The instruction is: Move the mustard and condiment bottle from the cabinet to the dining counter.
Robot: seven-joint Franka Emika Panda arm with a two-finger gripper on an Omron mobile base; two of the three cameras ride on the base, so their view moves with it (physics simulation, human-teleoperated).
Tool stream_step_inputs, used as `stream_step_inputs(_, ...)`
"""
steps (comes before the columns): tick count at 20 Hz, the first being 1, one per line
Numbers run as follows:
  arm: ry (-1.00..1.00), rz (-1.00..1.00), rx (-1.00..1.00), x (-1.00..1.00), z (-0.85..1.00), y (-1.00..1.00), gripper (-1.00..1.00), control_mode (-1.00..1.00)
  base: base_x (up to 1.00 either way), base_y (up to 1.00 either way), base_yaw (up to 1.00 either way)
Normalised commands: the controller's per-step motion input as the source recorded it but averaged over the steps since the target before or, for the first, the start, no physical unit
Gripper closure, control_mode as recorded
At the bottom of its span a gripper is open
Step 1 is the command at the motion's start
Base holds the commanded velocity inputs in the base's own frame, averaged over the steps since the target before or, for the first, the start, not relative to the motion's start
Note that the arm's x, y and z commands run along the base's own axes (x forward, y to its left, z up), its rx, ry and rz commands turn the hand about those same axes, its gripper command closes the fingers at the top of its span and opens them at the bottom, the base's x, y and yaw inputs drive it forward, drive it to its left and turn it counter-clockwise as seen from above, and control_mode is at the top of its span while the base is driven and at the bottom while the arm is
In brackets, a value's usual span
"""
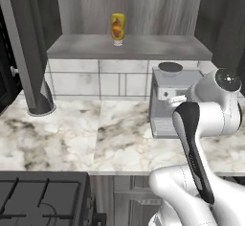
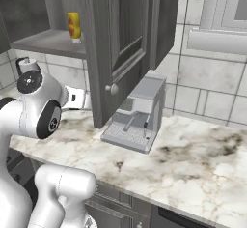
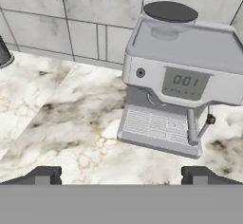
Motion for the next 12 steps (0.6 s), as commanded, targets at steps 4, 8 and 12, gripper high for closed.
stream_step_inputs(4, -0.05, 0.14, 0.0, 0.0, 0.46, 0.17, -1.0, -1.0, 0.0, 0.0, 0.0)
stream_step_inputs(8, -0.07, 0.05, 0.0, 0.01, 0.55, 0.33, -1.0, -1.0, 0.0, 0.0, 0.0)
stream_step_inputs(12, -0.07, 0.0, 0.0, 0.07, 0.57, 0.38, -1.0, -1.0, 0.0, 0.0, 0.0)
